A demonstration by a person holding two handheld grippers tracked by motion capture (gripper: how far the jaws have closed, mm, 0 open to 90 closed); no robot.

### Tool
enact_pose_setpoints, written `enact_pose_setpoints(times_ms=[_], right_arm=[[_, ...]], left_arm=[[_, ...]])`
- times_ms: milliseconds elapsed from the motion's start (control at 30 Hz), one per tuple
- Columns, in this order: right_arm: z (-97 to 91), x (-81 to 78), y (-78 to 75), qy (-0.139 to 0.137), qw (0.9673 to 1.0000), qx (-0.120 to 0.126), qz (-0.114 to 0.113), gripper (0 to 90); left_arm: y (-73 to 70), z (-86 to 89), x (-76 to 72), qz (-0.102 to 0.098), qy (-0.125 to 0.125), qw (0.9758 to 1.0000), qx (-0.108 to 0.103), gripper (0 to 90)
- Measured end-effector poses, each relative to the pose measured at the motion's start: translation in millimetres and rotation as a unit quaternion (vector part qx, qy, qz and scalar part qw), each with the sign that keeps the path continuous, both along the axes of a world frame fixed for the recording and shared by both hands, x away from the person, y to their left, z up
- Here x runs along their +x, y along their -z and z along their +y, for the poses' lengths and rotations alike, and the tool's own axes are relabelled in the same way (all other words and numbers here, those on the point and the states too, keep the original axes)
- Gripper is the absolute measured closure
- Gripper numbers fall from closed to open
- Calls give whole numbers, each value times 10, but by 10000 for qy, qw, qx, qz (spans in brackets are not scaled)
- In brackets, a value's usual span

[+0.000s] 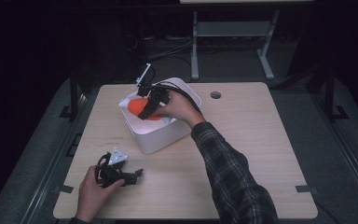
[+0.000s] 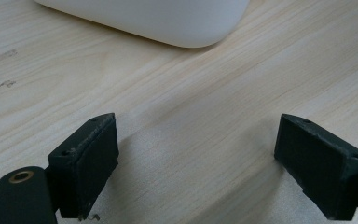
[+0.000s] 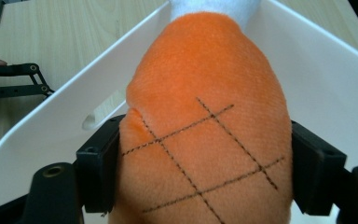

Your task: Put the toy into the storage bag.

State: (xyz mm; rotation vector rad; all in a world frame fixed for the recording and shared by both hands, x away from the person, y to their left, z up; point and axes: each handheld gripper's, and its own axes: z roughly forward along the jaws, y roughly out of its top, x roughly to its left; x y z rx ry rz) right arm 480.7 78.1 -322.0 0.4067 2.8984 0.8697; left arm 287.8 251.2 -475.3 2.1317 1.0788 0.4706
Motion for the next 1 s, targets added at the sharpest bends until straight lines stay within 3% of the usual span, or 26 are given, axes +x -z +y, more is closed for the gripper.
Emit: enact_pose_setpoints(times_ms=[500,767,1000], right_arm=[[47,30,73,176,9998,-85,99,132],[31,7,19,217,9997,37,73,133],[-161,-53,-112,243,9991,331,63,134]], left_arm=[[0,0,0,-3,-1,10000,4,125],[0,0,0,0,0,10000,0,126],[-1,0,-1,8,7,10000,-6,125]])
